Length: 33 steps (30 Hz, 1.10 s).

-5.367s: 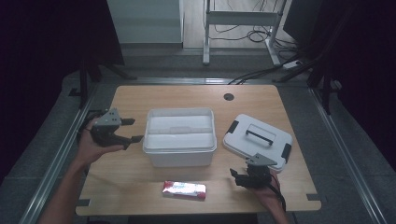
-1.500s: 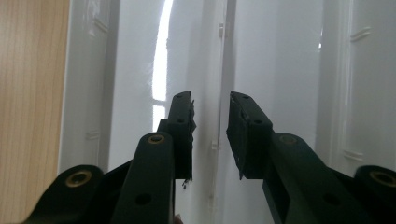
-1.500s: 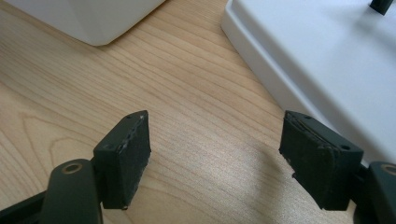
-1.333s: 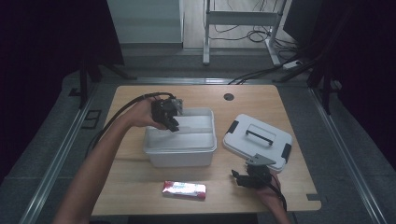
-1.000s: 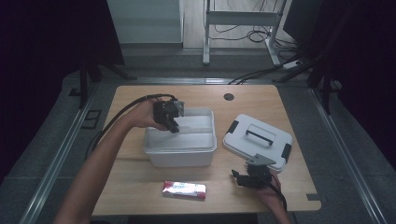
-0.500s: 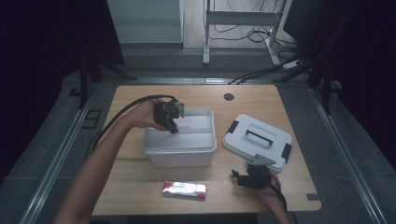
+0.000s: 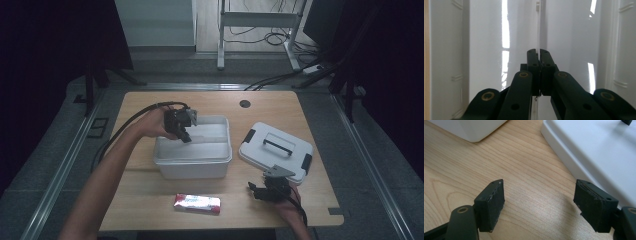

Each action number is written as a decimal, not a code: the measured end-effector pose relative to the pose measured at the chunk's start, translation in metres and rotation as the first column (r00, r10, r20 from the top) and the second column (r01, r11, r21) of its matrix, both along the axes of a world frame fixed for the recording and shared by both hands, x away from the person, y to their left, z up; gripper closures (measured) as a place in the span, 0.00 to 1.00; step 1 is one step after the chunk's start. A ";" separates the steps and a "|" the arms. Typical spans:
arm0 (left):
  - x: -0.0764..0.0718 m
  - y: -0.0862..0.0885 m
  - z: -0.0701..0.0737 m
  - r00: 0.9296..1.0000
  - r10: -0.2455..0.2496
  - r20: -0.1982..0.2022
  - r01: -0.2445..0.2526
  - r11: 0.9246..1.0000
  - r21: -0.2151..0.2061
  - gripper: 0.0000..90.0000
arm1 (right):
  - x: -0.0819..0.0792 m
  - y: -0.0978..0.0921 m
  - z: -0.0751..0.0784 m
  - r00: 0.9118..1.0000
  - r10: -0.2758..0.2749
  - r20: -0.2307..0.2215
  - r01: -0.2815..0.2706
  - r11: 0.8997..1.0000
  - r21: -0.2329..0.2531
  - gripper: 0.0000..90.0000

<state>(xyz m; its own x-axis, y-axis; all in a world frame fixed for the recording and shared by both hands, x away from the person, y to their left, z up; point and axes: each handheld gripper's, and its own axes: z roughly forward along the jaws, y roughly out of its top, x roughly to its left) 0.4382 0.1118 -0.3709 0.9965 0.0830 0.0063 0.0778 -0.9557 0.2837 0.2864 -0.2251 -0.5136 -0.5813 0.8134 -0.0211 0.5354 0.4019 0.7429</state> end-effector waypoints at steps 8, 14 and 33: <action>0.001 0.002 0.000 1.000 -0.002 -0.006 0.002 1.000 -0.013 1.00 | 0.000 0.000 0.000 1.000 0.000 -0.001 0.000 1.000 -0.002 0.27; 0.000 0.004 -0.001 1.000 0.003 -0.008 -0.003 0.999 -0.035 1.00 | 0.000 0.000 0.000 1.000 -0.001 -0.001 0.001 1.000 -0.001 0.27; -0.003 0.009 0.009 1.000 0.008 0.027 -0.006 0.997 -0.083 1.00 | 0.000 -0.002 0.001 1.000 -0.009 0.005 0.009 1.000 0.001 0.27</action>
<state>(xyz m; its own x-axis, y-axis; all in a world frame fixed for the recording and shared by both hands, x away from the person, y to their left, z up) 0.4355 0.1207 -0.3614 0.9955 0.0912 0.0265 0.0753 -0.9285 0.3637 0.2865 -0.2271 -0.5122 -0.5735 0.8189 -0.0228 0.5355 0.3959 0.7460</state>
